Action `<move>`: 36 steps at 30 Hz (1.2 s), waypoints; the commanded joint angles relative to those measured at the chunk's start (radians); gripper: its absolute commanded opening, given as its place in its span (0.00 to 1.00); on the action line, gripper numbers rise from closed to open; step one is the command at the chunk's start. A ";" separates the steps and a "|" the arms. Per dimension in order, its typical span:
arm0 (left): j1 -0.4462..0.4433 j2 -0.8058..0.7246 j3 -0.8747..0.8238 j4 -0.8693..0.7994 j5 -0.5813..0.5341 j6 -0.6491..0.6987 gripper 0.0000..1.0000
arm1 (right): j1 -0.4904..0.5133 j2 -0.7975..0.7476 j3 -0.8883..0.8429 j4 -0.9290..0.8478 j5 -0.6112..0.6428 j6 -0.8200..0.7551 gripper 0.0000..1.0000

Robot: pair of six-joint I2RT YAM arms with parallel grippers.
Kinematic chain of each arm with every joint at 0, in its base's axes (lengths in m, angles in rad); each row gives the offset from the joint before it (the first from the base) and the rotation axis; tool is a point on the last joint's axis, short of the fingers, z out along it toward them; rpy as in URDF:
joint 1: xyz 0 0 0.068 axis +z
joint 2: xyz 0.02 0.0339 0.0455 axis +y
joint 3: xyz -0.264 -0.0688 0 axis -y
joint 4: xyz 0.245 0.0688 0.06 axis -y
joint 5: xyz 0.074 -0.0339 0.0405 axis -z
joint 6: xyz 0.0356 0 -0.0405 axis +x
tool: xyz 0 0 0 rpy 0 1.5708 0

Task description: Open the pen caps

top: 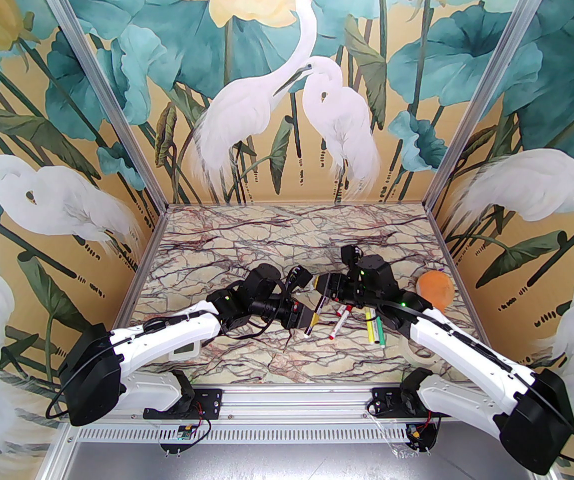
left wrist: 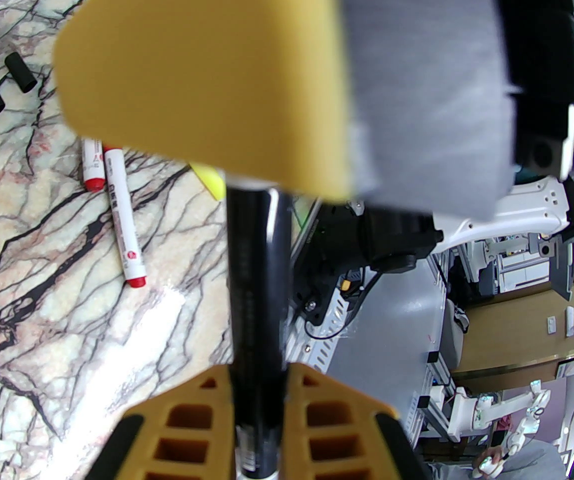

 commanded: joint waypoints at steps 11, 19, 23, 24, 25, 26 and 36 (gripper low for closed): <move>0.006 0.011 0.001 0.046 0.025 -0.022 0.13 | 0.010 0.003 0.026 0.006 0.017 -0.010 0.15; 0.006 0.016 -0.050 0.242 0.042 -0.112 0.33 | 0.010 -0.004 0.024 0.059 0.007 0.029 0.14; 0.006 0.022 -0.065 0.301 0.040 -0.140 0.32 | 0.010 -0.004 0.021 0.086 0.000 0.045 0.13; 0.006 0.024 -0.070 0.319 0.040 -0.148 0.30 | 0.010 -0.004 0.019 0.093 -0.002 0.052 0.13; 0.006 0.028 -0.073 0.330 0.040 -0.154 0.30 | 0.010 -0.004 0.015 0.106 -0.006 0.058 0.13; 0.006 0.033 -0.074 0.340 0.043 -0.158 0.29 | 0.010 -0.005 0.010 0.122 -0.012 0.067 0.13; 0.006 0.057 -0.065 0.359 0.052 -0.174 0.19 | 0.013 0.012 -0.001 0.156 -0.033 0.075 0.13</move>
